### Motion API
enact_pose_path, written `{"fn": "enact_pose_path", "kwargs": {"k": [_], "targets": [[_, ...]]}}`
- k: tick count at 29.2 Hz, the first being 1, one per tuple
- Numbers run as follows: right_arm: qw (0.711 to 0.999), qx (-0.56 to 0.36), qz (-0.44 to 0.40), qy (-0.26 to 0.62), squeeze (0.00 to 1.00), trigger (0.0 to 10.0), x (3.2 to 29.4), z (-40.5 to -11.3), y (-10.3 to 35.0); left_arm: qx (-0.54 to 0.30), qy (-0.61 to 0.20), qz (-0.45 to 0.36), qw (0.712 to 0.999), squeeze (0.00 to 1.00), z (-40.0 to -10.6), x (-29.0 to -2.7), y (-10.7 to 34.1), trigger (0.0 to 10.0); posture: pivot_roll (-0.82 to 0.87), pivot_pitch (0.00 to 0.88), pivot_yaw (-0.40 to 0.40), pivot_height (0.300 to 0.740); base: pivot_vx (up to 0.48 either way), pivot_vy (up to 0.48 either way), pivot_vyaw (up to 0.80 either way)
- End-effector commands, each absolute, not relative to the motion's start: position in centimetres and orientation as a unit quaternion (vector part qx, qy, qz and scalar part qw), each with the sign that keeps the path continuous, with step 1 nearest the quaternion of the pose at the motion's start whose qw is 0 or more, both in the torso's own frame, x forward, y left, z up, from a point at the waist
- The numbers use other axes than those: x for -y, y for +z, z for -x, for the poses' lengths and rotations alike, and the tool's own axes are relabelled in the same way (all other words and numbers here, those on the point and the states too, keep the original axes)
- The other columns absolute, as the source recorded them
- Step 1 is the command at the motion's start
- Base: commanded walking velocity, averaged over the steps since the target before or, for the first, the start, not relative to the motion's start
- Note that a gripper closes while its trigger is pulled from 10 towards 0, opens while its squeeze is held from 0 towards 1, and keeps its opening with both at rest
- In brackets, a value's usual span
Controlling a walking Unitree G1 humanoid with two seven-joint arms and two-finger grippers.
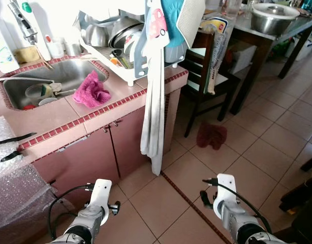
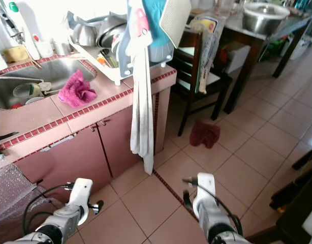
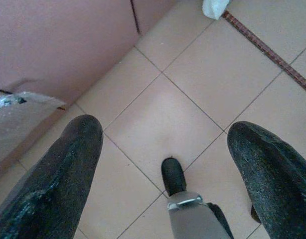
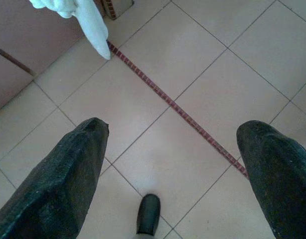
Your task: Kitchen organization
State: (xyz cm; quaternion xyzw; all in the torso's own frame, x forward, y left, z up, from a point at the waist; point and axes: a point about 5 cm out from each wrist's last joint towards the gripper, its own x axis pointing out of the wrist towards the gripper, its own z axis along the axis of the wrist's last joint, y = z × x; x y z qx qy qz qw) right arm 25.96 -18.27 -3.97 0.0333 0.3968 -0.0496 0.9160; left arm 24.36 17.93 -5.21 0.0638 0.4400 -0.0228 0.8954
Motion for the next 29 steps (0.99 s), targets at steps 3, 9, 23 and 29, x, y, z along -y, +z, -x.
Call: {"fn": "enact_pose_path", "kwargs": {"k": [3,9,23,29], "targets": [[0.902,-0.425,-0.049,-0.061,0.0,10.0,18.5,-24.6,-5.0,-0.442,-0.019,-0.067,0.894,0.0,-24.2,-18.3,-5.2,10.0,0.01,0.0,-0.04,0.74,0.0,0.0,0.0],[0.9,-0.43,-0.056,-0.054,0.0,10.0,18.5,-24.1,-5.3,-0.411,-0.052,-0.132,0.901,0.0,-25.2,-18.0,-4.6,10.0,0.01,0.0,-0.024,0.74,0.0,0.0,0.0],[0.886,-0.462,-0.02,-0.027,0.0,10.0,18.9,-20.5,-7.4,-0.419,-0.032,-0.122,0.899,0.0,-25.2,-19.4,-4.4,10.0,0.03,0.0,0.036,0.74,0.0,0.0,0.17],[0.886,-0.464,0.0,-0.009,0.0,10.0,18.7,-20.7,-7.3,-0.421,-0.026,-0.111,0.9,0.0,-25.1,-19.5,-4.5,10.0,0.03,0.0,0.025,0.74,0.0,0.0,0.8]]}}
